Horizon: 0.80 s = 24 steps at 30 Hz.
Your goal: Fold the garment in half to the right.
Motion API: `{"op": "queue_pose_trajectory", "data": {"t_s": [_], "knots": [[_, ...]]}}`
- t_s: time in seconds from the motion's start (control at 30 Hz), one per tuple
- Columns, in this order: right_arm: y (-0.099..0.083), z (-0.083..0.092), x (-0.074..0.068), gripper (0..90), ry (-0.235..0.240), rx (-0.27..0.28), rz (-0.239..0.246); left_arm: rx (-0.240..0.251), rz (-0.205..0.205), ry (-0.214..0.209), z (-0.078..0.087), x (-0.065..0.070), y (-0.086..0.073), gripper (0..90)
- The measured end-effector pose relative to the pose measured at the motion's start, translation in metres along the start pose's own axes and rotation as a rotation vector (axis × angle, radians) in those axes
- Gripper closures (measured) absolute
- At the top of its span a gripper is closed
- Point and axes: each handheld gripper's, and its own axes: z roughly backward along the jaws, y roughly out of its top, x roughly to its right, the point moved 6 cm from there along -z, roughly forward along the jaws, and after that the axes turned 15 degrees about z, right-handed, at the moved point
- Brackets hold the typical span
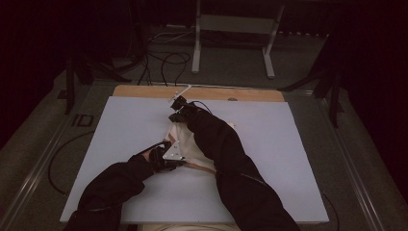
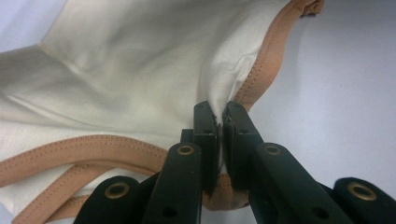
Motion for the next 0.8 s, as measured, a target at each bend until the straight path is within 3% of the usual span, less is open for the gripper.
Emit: {"op": "queue_pose_trajectory", "data": {"t_s": [0.8], "knots": [[-0.009,0.035,0.009,87.6,-0.030,0.043,-0.023,-0.039,-0.079,0.005,0.009,0.005,0.022,85.8]]}}
